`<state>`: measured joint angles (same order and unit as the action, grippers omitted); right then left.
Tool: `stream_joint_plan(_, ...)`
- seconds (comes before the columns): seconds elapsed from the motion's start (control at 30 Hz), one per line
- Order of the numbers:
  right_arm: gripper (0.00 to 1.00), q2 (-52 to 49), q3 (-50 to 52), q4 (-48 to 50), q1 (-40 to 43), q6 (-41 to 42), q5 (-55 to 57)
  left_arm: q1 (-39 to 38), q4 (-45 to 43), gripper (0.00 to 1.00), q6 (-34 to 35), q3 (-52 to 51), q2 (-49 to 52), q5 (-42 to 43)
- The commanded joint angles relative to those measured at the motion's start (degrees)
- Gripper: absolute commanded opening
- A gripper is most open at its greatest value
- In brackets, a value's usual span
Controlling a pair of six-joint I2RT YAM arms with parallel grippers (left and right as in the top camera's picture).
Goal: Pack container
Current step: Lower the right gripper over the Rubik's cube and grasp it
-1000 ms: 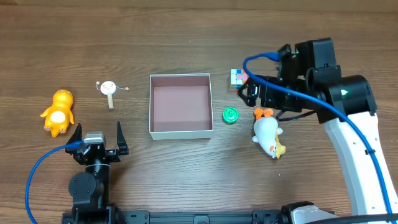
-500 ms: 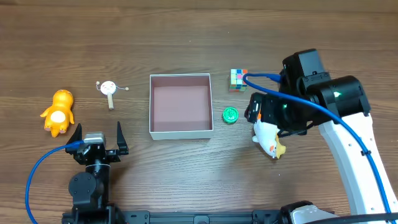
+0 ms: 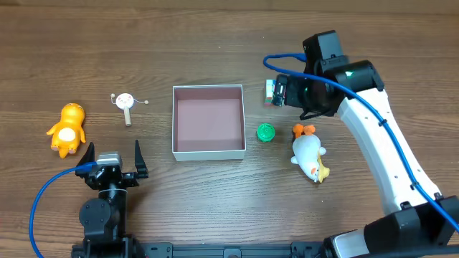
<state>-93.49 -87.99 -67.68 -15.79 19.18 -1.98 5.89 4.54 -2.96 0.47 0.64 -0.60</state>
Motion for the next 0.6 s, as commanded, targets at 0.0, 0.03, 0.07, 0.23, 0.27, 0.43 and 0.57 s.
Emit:
stream_joint_plan(0.0, 1.00, 1.1, -1.2, -1.4, -0.2, -3.1, 5.9, 0.1, -0.1, 1.00, 0.4, -0.2, -0.4, 0.8)
stream_joint_plan(0.03, 1.00, 1.1, -1.2, -1.4, -0.2, -3.1, 6.5, 0.1, -0.1, 1.00, 0.4, -0.2, -0.4, 0.8)
stream_joint_plan(0.07, 1.00, 1.1, -1.2, -1.3, -0.2, -3.1, 6.4, 0.1, -0.1, 1.00, 0.4, -0.2, -0.4, 0.8)
stream_joint_plan(0.23, 1.00, 1.1, -1.2, 1.6, -0.2, -2.6, 5.9, 0.1, -0.1, 1.00, 0.4, -0.2, -0.4, 0.8)
stream_joint_plan(0.27, 1.00, 1.0, -1.2, 1.2, -0.2, -2.3, 5.9, 0.1, -0.1, 1.00, 0.4, -0.2, -0.4, 0.8)
stream_joint_plan(0.43, 1.00, 1.0, -1.2, 1.2, -0.2, 0.0, 5.7, 0.1, -0.1, 1.00, 0.4, -0.2, -0.4, 0.8)
stream_joint_plan(0.57, 1.00, 1.0, -1.2, 6.2, -0.2, 0.3, 5.4, 0.1, -0.1, 1.00, 0.4, -0.2, -0.4, 0.8)
